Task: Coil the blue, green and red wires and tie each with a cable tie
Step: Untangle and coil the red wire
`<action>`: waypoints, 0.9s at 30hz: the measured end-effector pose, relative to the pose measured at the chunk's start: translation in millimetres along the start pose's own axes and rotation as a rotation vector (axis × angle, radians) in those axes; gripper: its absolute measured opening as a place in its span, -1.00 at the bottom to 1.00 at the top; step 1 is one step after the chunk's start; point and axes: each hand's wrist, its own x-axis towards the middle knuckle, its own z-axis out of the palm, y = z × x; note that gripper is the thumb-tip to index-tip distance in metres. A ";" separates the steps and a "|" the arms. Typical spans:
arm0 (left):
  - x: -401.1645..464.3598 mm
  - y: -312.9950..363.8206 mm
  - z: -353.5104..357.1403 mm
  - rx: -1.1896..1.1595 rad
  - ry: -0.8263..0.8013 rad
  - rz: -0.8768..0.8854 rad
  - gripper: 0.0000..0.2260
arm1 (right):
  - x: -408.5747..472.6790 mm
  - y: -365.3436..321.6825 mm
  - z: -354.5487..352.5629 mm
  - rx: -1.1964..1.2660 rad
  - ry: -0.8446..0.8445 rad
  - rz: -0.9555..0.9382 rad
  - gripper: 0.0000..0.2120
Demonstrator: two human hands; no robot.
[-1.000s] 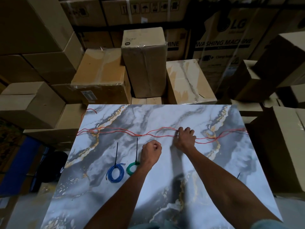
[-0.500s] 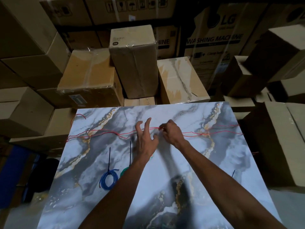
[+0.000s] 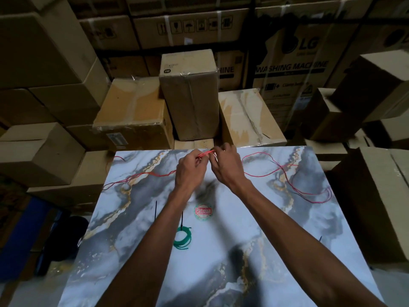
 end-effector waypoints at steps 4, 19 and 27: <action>-0.4 12.8 -11.2 0.001 0.000 0.038 -0.84 | 14.0 -0.7 -30.7 0.255 0.025 -0.045 -0.68; -25.3 -46.3 -42.4 0.451 0.009 0.055 -0.75 | 15.5 96.9 -94.6 0.347 -0.227 0.562 -0.46; -24.8 -43.2 -28.1 0.313 0.051 -0.065 -0.72 | -13.7 56.2 -84.0 0.066 -0.522 0.285 -0.21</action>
